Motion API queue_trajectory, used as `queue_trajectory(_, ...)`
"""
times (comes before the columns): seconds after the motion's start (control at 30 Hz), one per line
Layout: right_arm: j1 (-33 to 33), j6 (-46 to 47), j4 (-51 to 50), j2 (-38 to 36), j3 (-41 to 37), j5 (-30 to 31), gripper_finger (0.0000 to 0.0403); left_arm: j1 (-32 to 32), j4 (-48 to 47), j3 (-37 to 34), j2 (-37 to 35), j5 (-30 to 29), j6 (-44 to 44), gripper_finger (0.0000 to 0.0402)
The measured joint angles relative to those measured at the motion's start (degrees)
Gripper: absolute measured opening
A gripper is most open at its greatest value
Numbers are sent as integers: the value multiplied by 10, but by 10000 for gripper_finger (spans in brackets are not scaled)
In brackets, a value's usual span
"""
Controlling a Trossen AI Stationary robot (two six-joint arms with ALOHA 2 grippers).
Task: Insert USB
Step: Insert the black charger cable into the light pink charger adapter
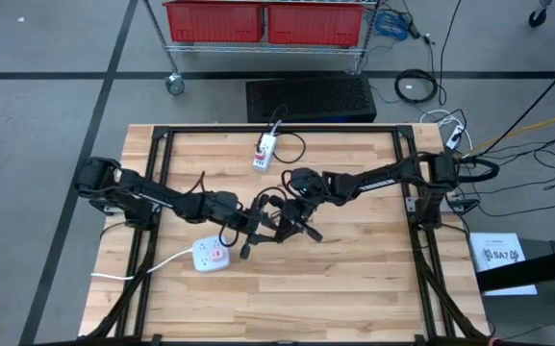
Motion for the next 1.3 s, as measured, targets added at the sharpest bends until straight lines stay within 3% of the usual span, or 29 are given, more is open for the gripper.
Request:
queue_trajectory(0.17, 0, 5, 1, 0, 1, -1, 2, 0, 6, 0, 0, -3, 12, 15)
queue_trajectory(0.43, -2, 35, -1, -4, 1, 4, 22, 0, 12, 0, -5, -3, 10, 7)
queue_trajectory(0.5, -4, 42, -18, -13, 1, 30, 37, 0, 16, -1, -9, -4, 10, 7)
queue_trajectory(1.03, -6, -1, -270, -155, 1, 216, 155, 0, 25, 0, -26, -36, 9, 7)
queue_trajectory(1.3, -6, 12, -365, -200, 1, 246, 176, -9, -55, -2, -80, -110, 13, 7)
